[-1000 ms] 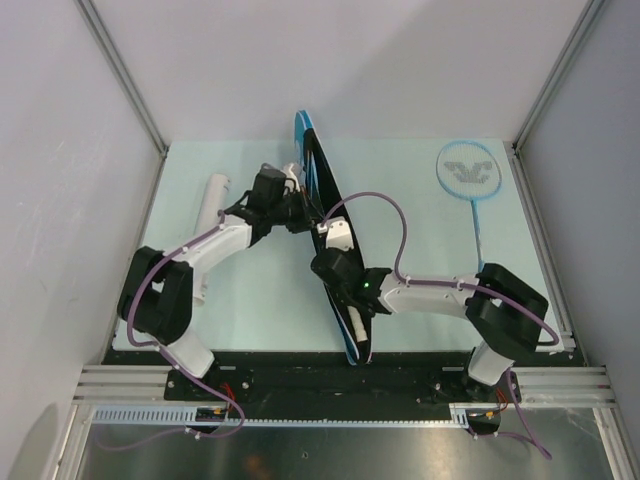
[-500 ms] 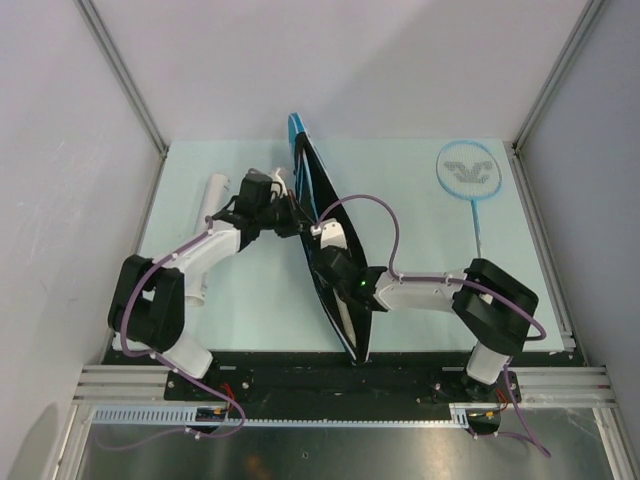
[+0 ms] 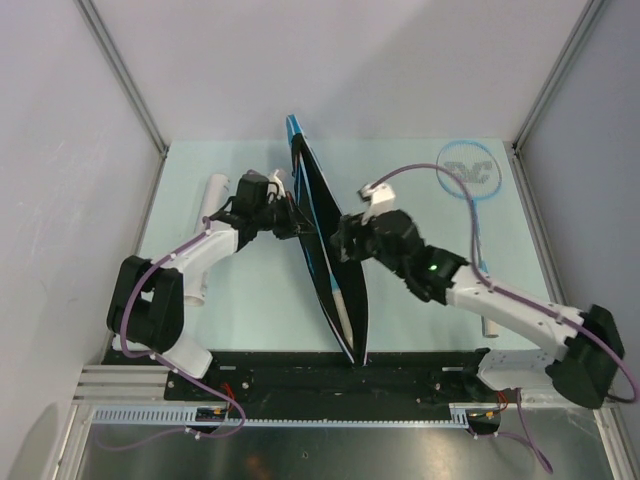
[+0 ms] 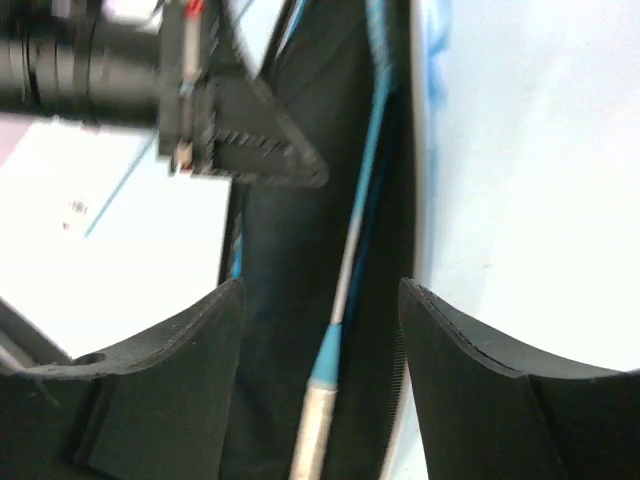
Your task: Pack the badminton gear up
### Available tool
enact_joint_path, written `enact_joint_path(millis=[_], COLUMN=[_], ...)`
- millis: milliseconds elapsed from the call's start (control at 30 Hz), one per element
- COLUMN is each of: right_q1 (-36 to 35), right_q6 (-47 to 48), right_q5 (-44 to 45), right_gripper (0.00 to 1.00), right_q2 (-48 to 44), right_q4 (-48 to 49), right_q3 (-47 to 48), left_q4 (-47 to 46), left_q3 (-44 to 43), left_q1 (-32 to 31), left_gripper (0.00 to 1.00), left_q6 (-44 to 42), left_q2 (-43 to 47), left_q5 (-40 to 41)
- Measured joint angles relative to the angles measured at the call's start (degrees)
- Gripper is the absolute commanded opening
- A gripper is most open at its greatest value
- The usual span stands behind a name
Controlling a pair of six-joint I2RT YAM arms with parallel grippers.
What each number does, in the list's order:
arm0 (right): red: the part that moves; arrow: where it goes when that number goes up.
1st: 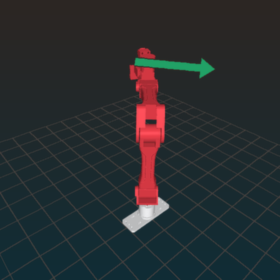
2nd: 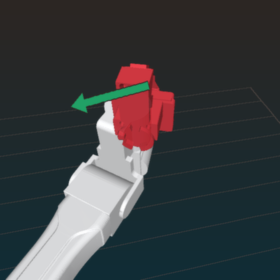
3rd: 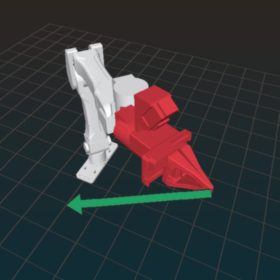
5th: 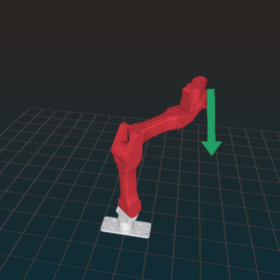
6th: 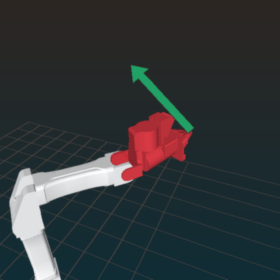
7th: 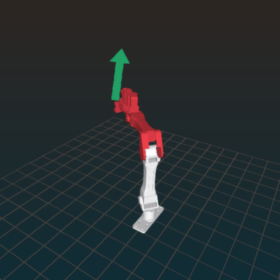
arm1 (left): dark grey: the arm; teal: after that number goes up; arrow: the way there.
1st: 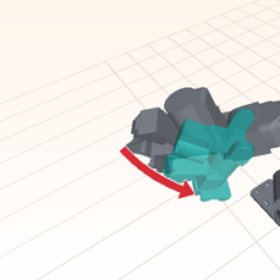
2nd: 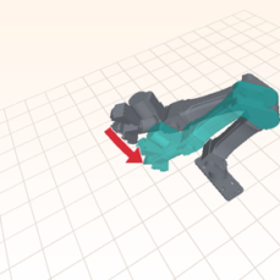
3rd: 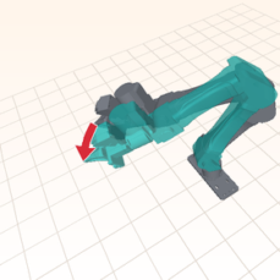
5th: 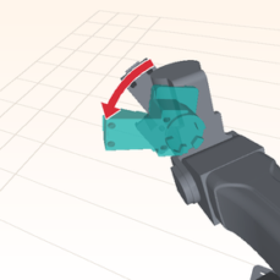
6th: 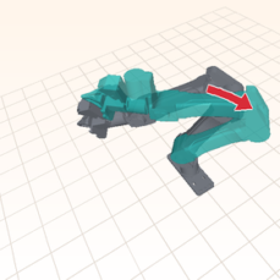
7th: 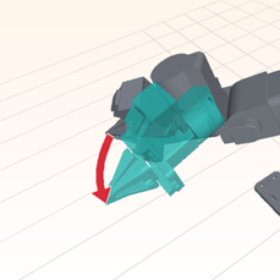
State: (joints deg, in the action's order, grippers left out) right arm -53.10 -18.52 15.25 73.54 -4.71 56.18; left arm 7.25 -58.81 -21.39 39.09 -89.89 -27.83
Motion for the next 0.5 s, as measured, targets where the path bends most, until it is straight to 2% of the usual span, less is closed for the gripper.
enact_joint_path(millis=[100, 167, 267, 400, 500], right_q1=[6.43, 11.67, 23.85, 42.47, 53.64], right_q6=[0.74, 1.40, 2.16, 2.51, 2.75], right_q5=[-1.14, -0.96, -2.56, -8.61, -11.15], right_gripper=[0.76, 0.85, 0.99, 0.99, 0.93], right_q2=[-5.29, -6.82, -6.64, -1.62, 5.38], right_q4=[-1.95, -3.39, -6.93, -10.38, -12.68], right_q3=[0.33, 0.59, 0.66, 0.81, 0.85], left_q4=[0.15, 0.17, 0.20, 0.24, 0.28], left_q3=[0.00, 0.00, 0.00, 0.00, 0.00], left_q1=[0.17, 0.20, 0.20, 0.20, 0.20], left_gripper=[0.00, 0.00, 0.00, 0.00, 0.00], left_q6=[0.00, 0.00, -0.02, -0.07, -0.09], left_q2=[0.00, 0.00, 0.00, 0.00, 0.02], left_q5=[-0.50, -0.81, -1.05, -1.20, -1.33])
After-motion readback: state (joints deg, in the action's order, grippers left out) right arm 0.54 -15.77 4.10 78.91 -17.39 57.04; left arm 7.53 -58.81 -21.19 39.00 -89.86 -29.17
